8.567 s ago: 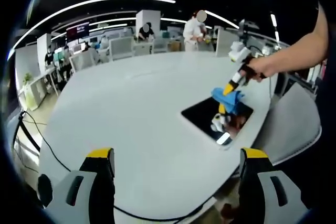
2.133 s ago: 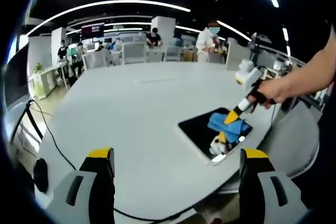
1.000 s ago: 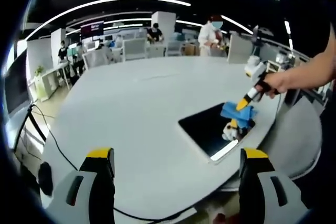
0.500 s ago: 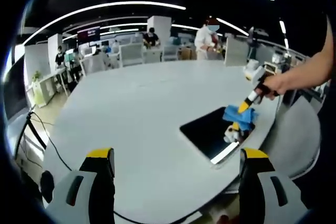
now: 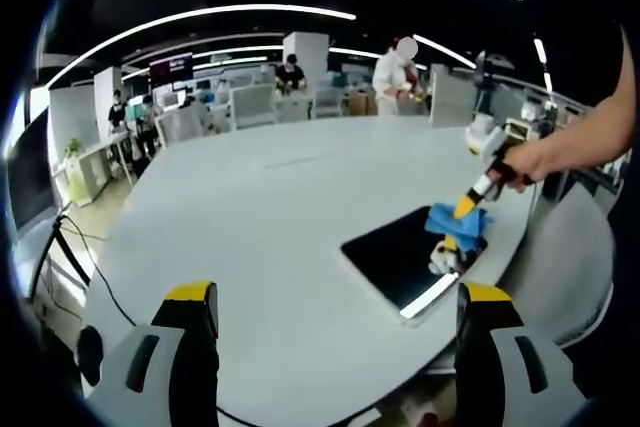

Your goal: Wipe the mirror surface with the cleaning cloth until all visible marks leave the cleaned area.

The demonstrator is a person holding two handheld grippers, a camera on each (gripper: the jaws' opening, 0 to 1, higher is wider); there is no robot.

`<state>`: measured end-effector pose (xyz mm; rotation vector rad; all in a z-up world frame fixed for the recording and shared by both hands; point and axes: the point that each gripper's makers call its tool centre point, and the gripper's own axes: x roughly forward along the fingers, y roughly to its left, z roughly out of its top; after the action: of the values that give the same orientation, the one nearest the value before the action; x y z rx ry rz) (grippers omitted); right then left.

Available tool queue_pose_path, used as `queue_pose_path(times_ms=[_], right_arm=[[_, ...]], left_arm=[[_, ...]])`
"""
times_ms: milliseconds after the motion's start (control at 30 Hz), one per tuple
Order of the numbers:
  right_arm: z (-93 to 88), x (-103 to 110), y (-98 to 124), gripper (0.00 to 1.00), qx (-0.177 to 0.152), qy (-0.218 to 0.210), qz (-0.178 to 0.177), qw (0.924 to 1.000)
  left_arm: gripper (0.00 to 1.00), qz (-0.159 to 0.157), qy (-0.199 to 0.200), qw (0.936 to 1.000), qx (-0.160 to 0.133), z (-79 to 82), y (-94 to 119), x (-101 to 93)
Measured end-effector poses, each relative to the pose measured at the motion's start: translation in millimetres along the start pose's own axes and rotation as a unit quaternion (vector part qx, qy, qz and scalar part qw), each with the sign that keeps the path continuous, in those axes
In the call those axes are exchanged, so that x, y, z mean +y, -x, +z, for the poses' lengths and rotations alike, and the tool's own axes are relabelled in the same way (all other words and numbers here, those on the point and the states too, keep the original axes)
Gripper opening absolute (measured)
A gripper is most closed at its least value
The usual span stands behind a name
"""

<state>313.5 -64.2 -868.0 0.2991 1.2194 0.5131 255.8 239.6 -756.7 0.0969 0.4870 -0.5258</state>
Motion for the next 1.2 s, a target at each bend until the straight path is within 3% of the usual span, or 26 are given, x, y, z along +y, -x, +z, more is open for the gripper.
queue_pose_path(times_ms=[333, 567, 1200], right_arm=[[0.1, 0, 0, 0.00, 0.004, 0.007, -0.003, 1.0000], [-1.1, 1, 0, 0.00, -0.002, 0.007, -0.004, 1.0000], [-0.6, -1, -1, 0.00, -0.009, 0.013, -0.018, 0.9997]], left_arm=[[1.00, 0.006, 0.010, 0.9999, -0.004, -0.5, -1, -1.8], [1.00, 0.006, 0.019, 0.9998, 0.003, -12.3, -3, -3.1], [1.00, 0.002, 0.020, 0.9998, -0.003, -11.7, -6, -1.3]])
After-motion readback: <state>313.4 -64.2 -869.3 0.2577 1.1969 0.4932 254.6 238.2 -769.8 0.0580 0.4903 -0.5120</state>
